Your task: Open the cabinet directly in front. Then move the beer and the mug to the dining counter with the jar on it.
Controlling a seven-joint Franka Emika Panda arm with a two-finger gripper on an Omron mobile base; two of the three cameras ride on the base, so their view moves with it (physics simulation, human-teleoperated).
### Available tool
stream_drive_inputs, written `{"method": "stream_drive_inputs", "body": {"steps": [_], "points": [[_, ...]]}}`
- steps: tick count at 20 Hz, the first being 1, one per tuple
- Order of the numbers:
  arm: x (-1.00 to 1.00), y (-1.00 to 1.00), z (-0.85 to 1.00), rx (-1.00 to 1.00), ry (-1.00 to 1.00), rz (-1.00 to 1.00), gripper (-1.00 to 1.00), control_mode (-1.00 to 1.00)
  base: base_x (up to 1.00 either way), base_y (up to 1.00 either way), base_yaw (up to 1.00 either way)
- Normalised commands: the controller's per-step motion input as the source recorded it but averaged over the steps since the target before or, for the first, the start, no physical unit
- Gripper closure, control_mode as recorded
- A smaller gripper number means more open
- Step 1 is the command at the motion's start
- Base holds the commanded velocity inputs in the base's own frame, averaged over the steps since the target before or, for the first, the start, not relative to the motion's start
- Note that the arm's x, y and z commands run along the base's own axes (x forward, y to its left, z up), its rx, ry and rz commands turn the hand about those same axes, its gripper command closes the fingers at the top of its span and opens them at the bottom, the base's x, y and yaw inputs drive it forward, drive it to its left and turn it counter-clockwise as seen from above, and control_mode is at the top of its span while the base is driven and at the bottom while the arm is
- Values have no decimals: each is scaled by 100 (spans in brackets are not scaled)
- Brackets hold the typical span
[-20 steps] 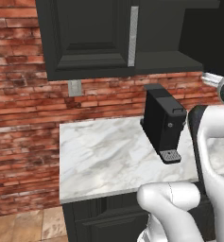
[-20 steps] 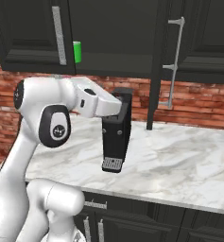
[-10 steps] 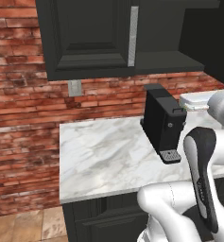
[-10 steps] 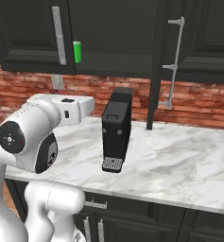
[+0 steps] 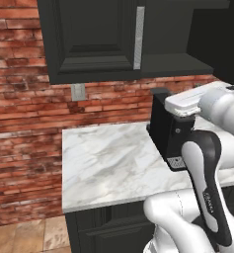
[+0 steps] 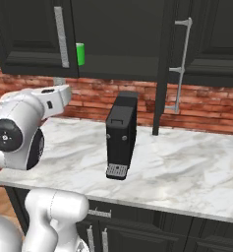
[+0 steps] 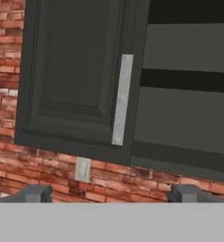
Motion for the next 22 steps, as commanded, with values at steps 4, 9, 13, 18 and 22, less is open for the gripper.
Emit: {"method": "stream_drive_inputs", "body": {"steps": [4, 9, 13, 18, 22], "points": [[1, 57, 2, 0, 0, -5, -100, -100, 0, 0, 0], [0, 44, 21, 0, -6, -24, -100, -100, 0, 0, 0], [13, 19, 35, 0, -3, -22, -100, -100, 0, 0, 0], [14, 0, 24, 1, 0, -6, -100, -100, 0, 0, 0], [20, -9, 0, 2, 7, 0, -100, -100, 0, 0, 0]]}}
